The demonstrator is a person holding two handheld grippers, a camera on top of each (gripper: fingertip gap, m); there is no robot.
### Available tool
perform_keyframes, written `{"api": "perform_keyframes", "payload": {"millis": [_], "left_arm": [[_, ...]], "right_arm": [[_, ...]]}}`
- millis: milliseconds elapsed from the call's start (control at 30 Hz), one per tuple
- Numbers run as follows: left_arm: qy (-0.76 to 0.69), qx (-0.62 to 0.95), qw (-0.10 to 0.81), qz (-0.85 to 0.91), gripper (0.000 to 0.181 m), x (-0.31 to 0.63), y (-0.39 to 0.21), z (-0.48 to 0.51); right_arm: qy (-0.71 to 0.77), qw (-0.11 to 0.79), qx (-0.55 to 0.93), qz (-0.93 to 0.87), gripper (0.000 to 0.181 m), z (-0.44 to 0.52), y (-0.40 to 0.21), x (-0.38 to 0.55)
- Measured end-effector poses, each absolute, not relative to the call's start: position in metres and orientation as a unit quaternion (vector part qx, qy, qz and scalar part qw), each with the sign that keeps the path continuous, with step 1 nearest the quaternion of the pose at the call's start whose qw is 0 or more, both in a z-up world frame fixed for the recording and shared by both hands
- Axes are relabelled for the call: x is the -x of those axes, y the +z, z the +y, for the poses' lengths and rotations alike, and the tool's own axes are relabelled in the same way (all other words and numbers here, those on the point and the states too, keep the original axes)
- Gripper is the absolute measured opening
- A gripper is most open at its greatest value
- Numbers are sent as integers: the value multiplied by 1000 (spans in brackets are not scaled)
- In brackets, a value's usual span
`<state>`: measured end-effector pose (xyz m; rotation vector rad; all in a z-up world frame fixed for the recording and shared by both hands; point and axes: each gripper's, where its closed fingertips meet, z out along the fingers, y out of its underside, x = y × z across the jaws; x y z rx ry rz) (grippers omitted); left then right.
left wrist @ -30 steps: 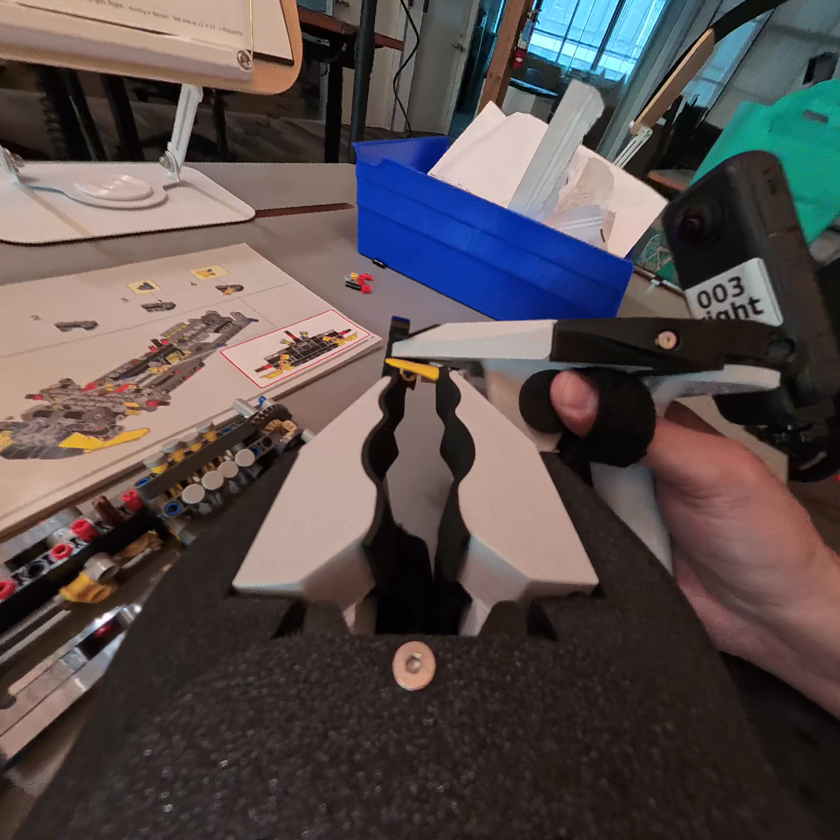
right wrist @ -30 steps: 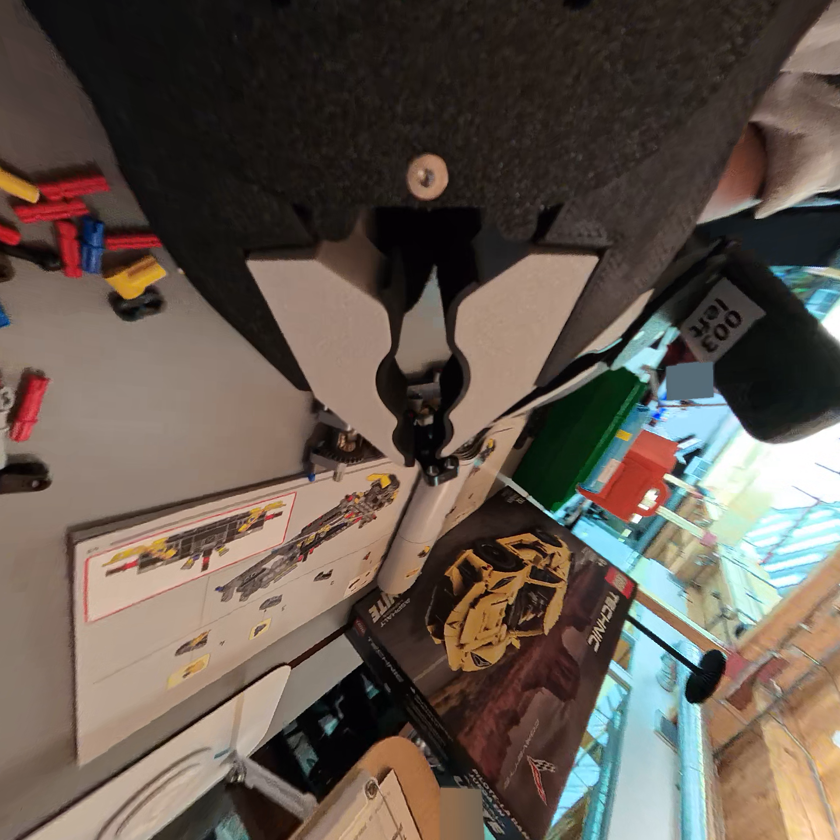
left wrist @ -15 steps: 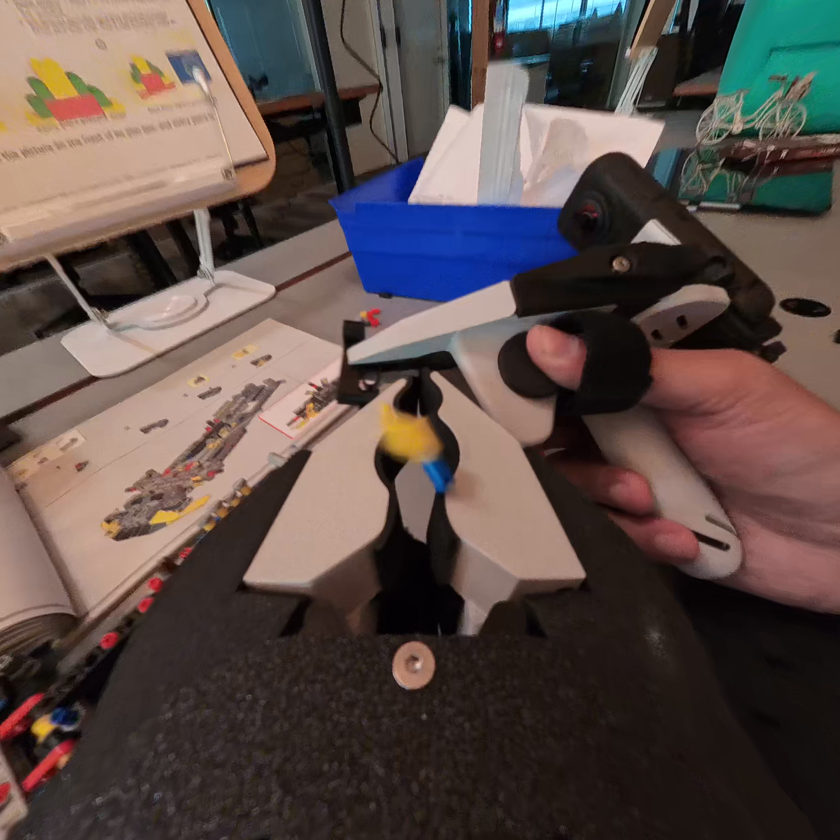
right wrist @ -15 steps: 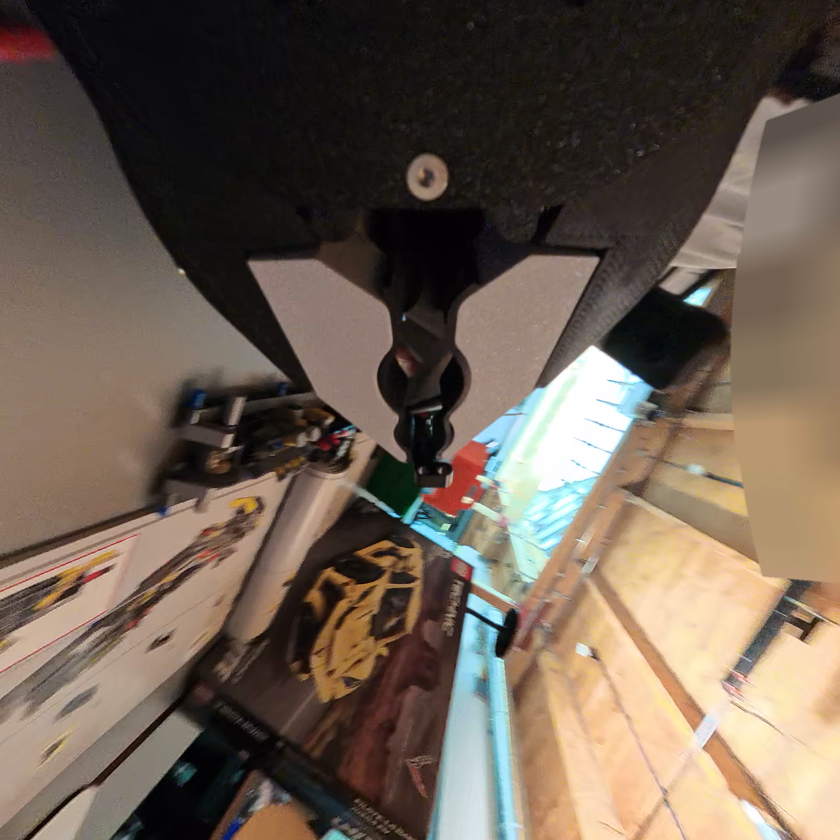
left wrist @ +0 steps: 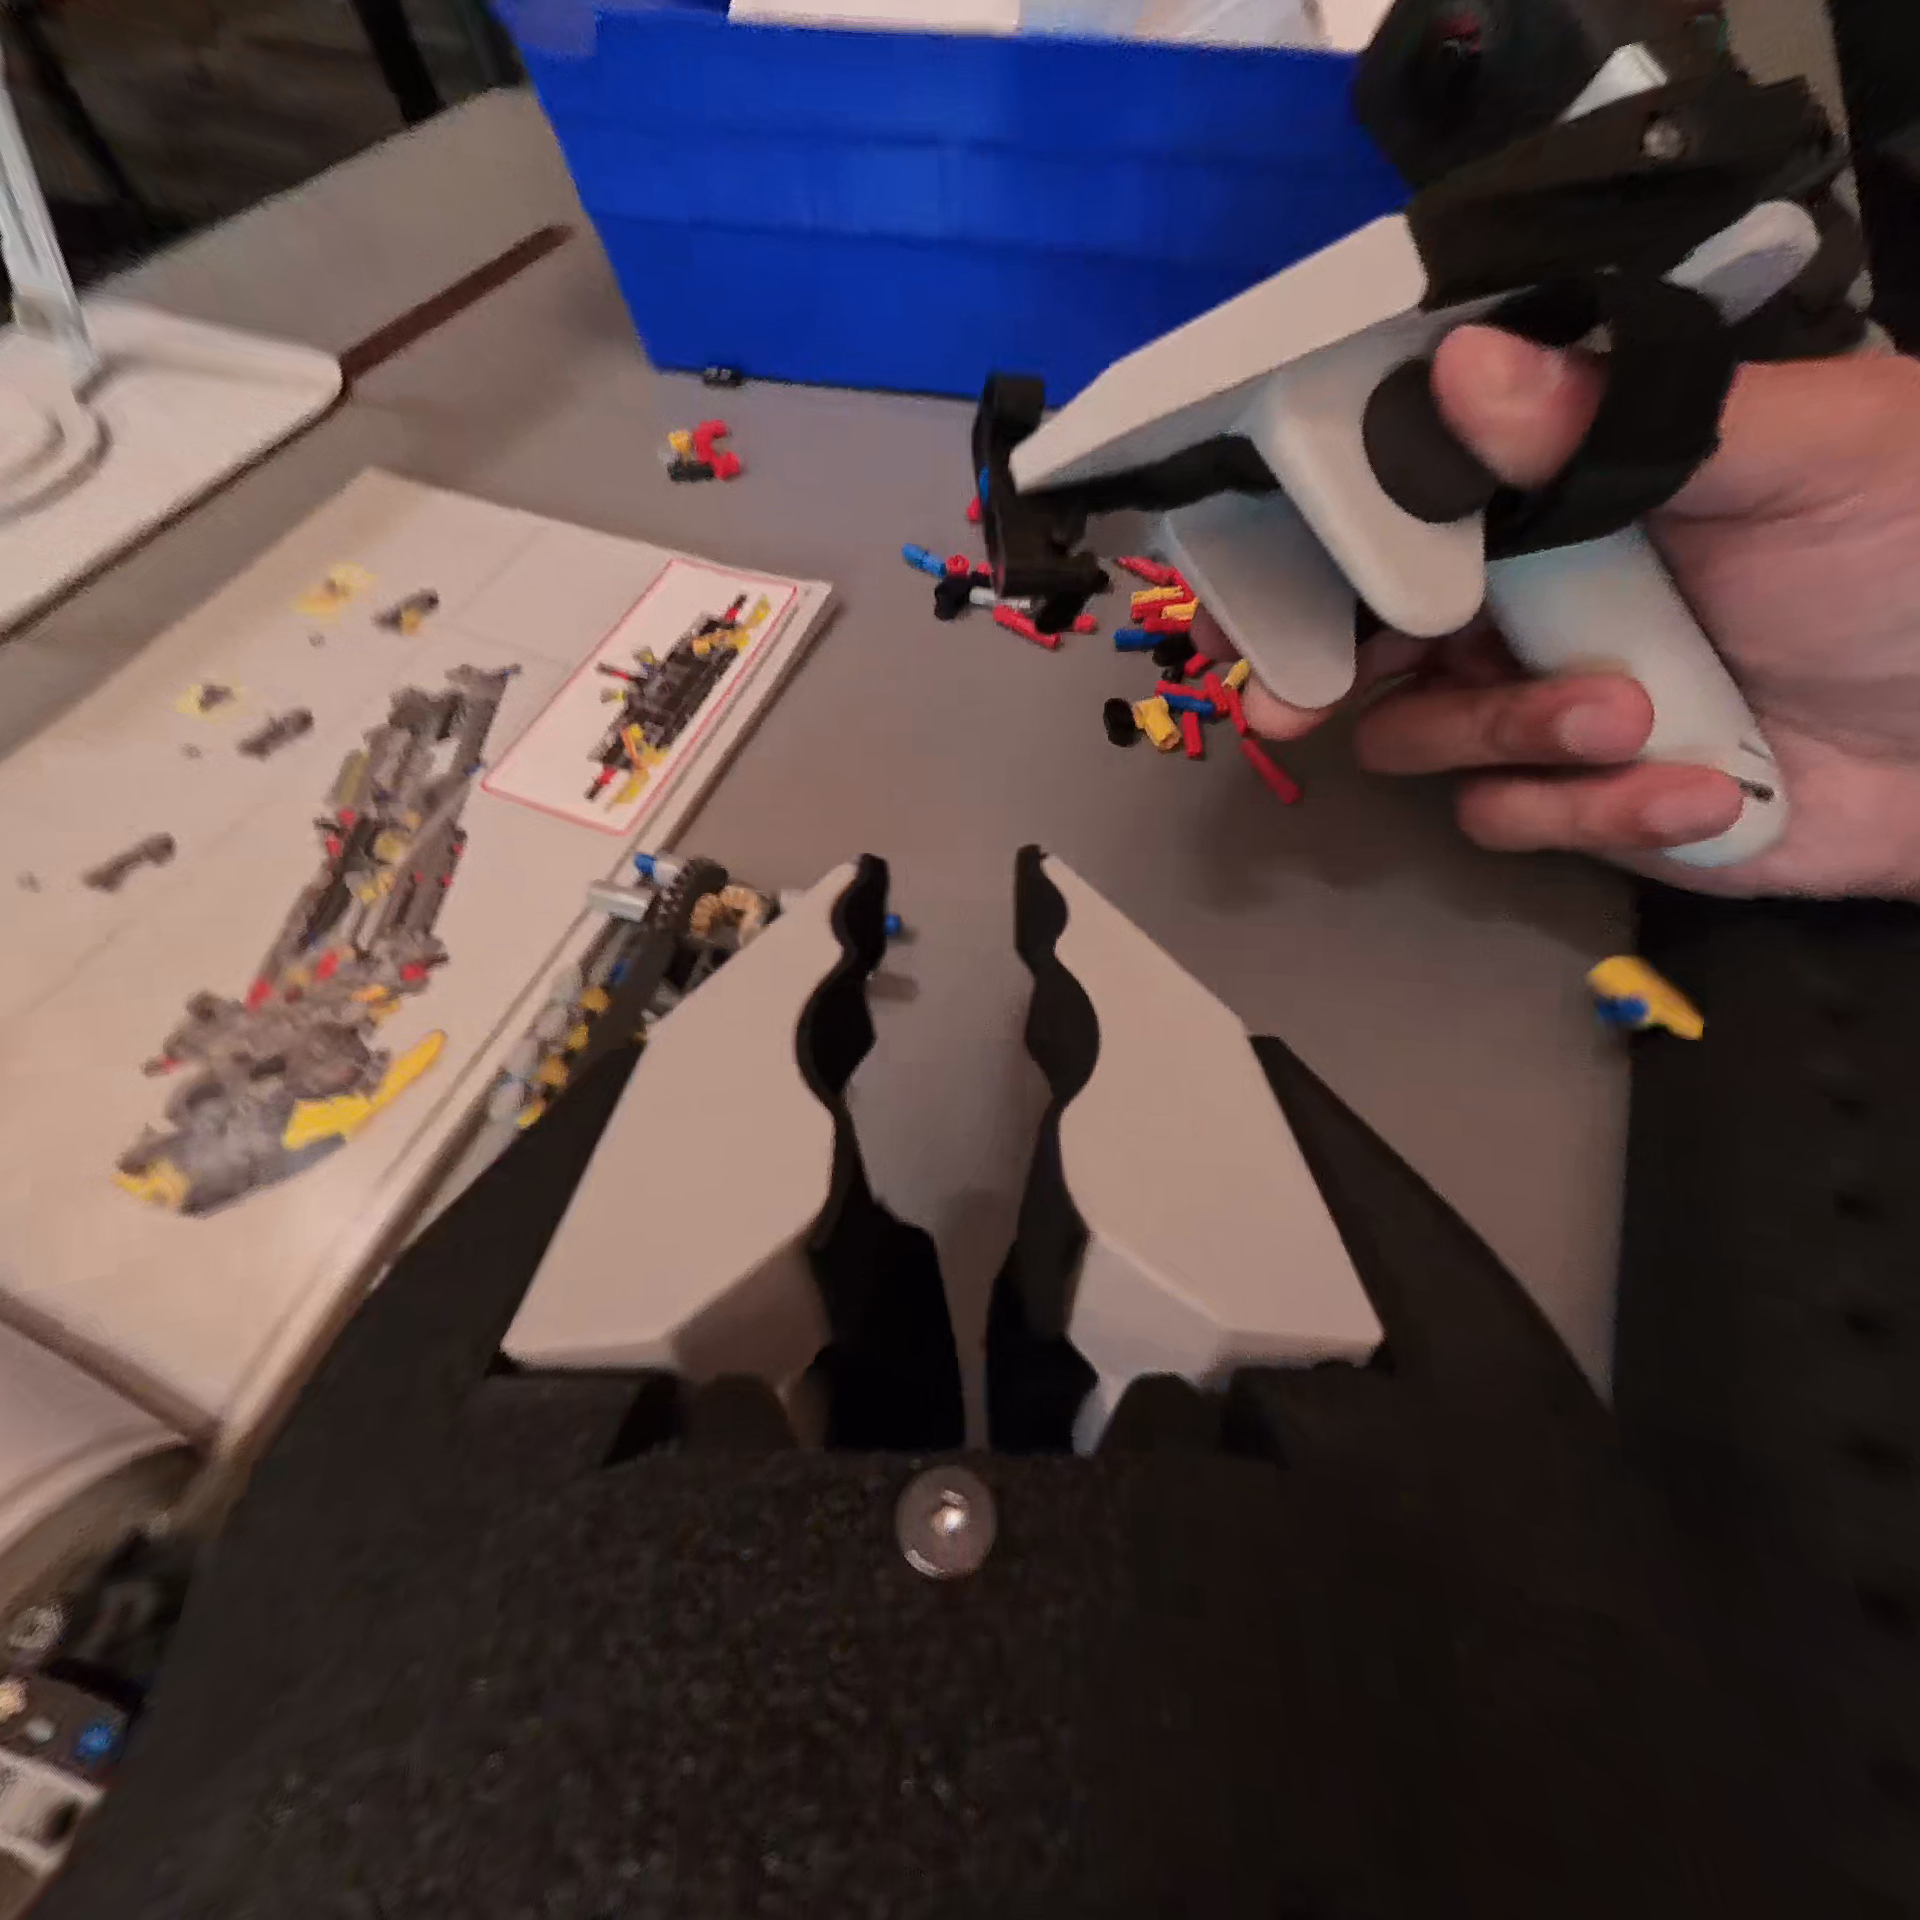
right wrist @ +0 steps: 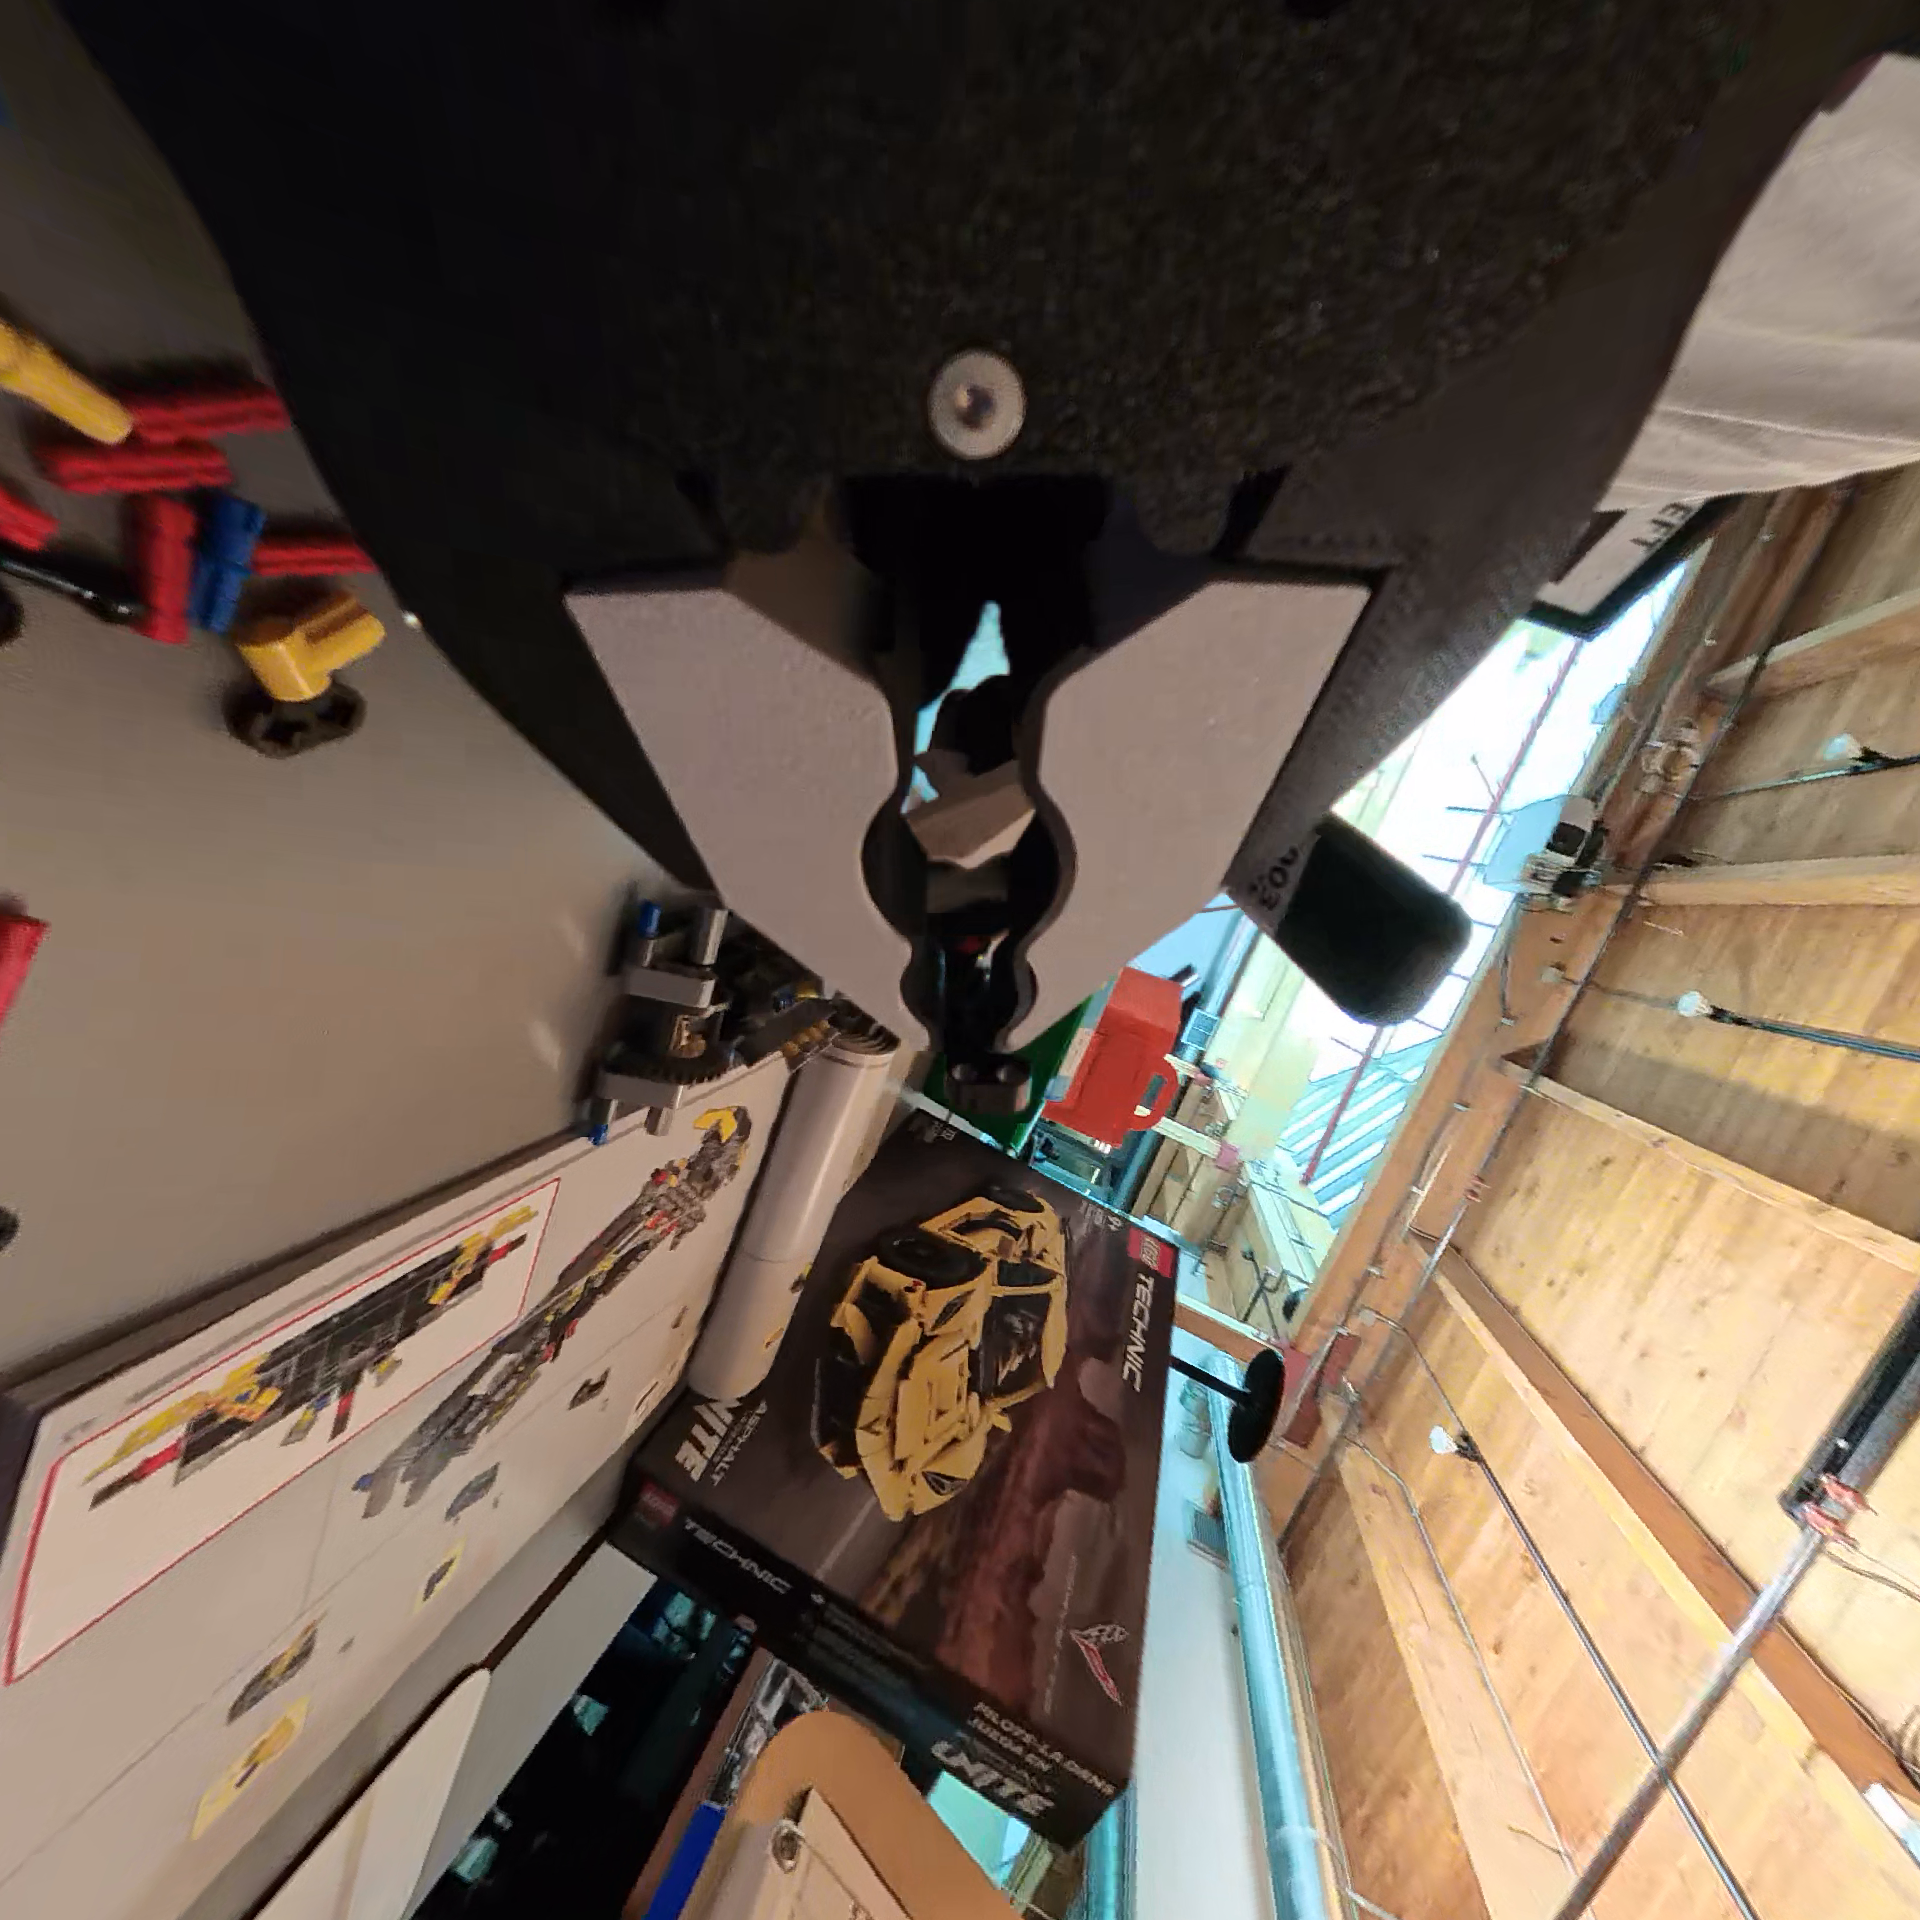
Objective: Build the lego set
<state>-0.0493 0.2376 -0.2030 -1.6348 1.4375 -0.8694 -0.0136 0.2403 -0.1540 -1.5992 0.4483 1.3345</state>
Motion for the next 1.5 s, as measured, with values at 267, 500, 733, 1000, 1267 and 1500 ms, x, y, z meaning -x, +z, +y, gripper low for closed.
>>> {"api": "perform_keyframes", "payload": {"millis": [267, 500, 733, 1000, 1267, 1500], "left_arm": [[-297, 532, 497, 619, 30, 41, -180, 224], [-350, 569, 447, 595, 16, 47, -181, 232], [-536, 553, 341, 538, 16, 63, -151, 212], [-368, 585, 450, 566, 15, 87, -166, 236], [-340, 595, 467, 559, 14, 102, -175, 245], [-346, 597, 442, 574, 14, 97, -185, 239]], "right_arm": [[597, 395, 677, 170, 9, 240, -171, 44], [574, 438, 679, 132, 21, 241, -161, 48], [452, 634, 625, 47, 41, 239, -116, 20], [201, 750, 623, -91, 57, 238, -105, 37], [245, 748, 615, 39, 61, 236, -108, -10], [246, 732, 636, 3, 59, 240, -114, 7]]}}
